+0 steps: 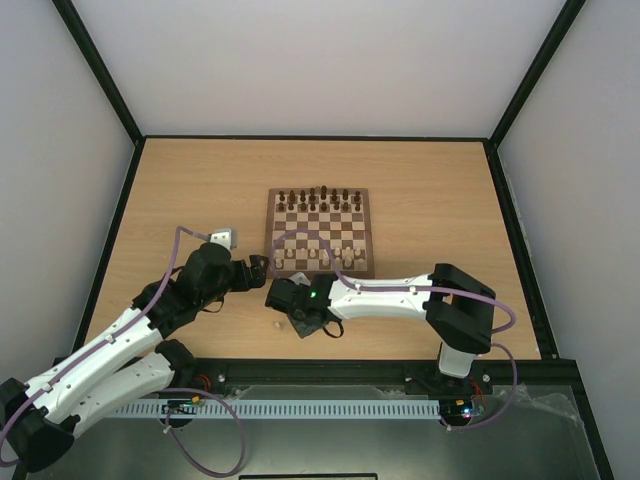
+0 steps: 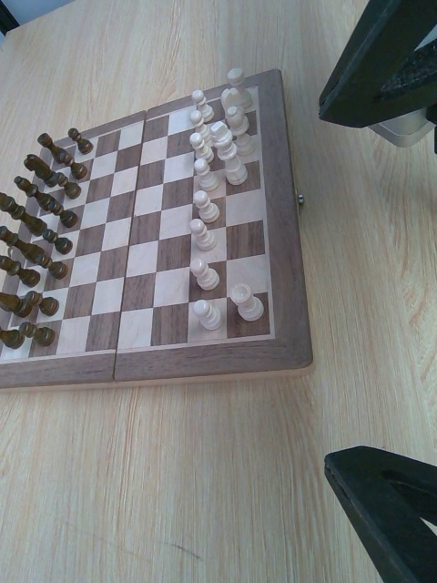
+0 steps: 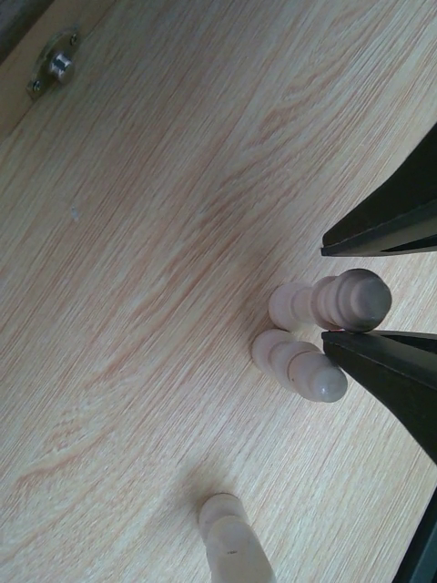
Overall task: Set up the chess pieces on the board
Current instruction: Adjust the chess piece at the center of the board, then pick up the chess piece at the center of the board, then place the chess piece on the chessboard.
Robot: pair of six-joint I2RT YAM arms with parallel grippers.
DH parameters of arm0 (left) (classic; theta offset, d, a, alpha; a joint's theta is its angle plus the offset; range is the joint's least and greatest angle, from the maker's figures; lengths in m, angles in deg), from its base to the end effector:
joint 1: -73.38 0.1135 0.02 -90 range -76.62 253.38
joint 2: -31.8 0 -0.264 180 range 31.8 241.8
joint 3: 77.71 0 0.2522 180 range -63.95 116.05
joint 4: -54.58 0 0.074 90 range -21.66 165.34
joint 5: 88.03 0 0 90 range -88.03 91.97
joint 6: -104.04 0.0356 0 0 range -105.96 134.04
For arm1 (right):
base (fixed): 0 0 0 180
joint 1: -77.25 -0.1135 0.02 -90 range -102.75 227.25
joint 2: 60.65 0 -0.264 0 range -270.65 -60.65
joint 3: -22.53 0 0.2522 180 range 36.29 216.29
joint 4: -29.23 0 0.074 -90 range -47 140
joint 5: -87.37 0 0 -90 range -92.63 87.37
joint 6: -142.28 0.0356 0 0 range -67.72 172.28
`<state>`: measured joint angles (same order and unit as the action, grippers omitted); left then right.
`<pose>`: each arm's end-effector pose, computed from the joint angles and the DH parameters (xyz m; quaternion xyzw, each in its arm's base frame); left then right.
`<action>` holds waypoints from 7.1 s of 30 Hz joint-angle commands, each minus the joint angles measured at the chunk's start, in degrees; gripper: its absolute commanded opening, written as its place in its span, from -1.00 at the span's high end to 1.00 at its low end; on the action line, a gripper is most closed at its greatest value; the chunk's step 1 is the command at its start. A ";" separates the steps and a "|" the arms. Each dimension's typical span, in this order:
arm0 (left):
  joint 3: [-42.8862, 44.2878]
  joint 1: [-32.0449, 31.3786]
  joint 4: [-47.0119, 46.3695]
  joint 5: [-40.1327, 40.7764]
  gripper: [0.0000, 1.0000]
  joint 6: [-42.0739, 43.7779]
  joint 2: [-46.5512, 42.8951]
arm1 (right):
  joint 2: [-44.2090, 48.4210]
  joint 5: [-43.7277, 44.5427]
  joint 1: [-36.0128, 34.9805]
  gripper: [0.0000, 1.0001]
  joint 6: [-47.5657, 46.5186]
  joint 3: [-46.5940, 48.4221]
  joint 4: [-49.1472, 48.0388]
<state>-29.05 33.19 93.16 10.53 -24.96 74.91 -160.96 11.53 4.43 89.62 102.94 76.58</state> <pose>0.1332 -0.1056 0.2588 -0.0265 0.8768 -0.2526 0.4083 0.1106 0.3283 0.1873 -0.2733 0.9340 0.0913 0.2111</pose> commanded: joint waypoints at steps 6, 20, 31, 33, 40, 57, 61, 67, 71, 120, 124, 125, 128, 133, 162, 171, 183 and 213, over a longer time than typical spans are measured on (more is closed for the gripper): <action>1.51 0.33 -0.73 -0.31 -0.98 0.26 0.21 | -1.82 -1.10 0.39 0.56 -0.27 -1.86 -0.23; 1.40 0.28 -0.83 -0.22 -0.98 0.41 0.07 | -3.72 -1.39 2.78 0.58 -0.65 -3.19 -2.63; 1.33 0.33 -1.08 -0.12 -0.98 0.42 0.42 | -3.61 -0.01 4.13 0.64 -0.64 -3.90 -3.00; 1.33 0.33 -1.04 -0.12 -0.98 0.42 0.62 | -3.24 -0.25 4.17 0.57 -0.66 -4.04 -2.84; 1.32 0.31 -1.08 -0.03 -0.98 0.40 0.57 | 0.55 -1.30 4.35 0.11 -0.63 -3.78 -1.58; 0.88 0.28 -1.40 -1.06 -0.98 1.01 -0.26 | 5.92 -1.69 4.96 0.16 1.14 -1.16 1.05; 0.87 0.28 -1.48 -1.26 -0.98 1.26 -0.31 | 4.28 -1.64 5.35 0.21 1.51 -0.89 1.30; 0.69 0.35 -1.62 -1.35 -0.98 1.44 -0.57 | 2.76 -1.49 5.93 0.26 1.75 -0.79 1.30; 0.68 0.37 -1.71 -1.44 -0.98 1.65 -0.60 | 1.89 -1.50 6.24 0.31 1.71 -0.65 1.35; 0.76 0.46 -1.54 -1.26 -0.98 1.64 -0.75 | -4.09 -0.71 7.78 0.59 0.40 -1.75 -0.89; 0.78 0.46 -1.56 -1.26 -0.98 1.61 -0.62 | -4.04 0.59 8.01 0.60 0.50 -2.16 -0.18; 0.71 0.46 -1.52 -1.26 -0.98 1.63 -0.59 | -3.93 0.83 8.00 0.59 0.55 -2.42 -0.04; 0.72 0.46 -1.48 -1.20 -0.98 1.65 -0.60 | -2.79 0.98 8.34 0.59 0.58 -3.54 -0.17; 0.79 0.46 -1.52 -1.17 -0.98 1.64 -0.49 | -0.70 1.41 9.15 0.58 0.54 -5.04 -0.01; 1.02 0.46 -1.59 -1.17 -0.98 1.55 0.01 | 2.45 0.17 9.77 0.89 -3.26 -1.95 2.32; 1.81 0.46 -1.16 -0.62 -0.98 1.69 -0.86 | 2.30 -1.22 15.87 0.88 -10.53 10.64 6.73; 2.92 0.46 -0.89 -0.22 -0.98 2.53 -0.74 | -5.12 -5.47 21.42 0.88 -15.66 18.74 7.16; 2.56 0.46 -0.40 0.21 -0.98 2.20 -2.11 | -11.08 -2.55 21.60 0.87 -15.10 17.59 2.38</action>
<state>-27.39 33.28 91.96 9.96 -23.34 73.64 -170.38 7.83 25.88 74.96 120.19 78.61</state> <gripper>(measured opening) 0.991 0.110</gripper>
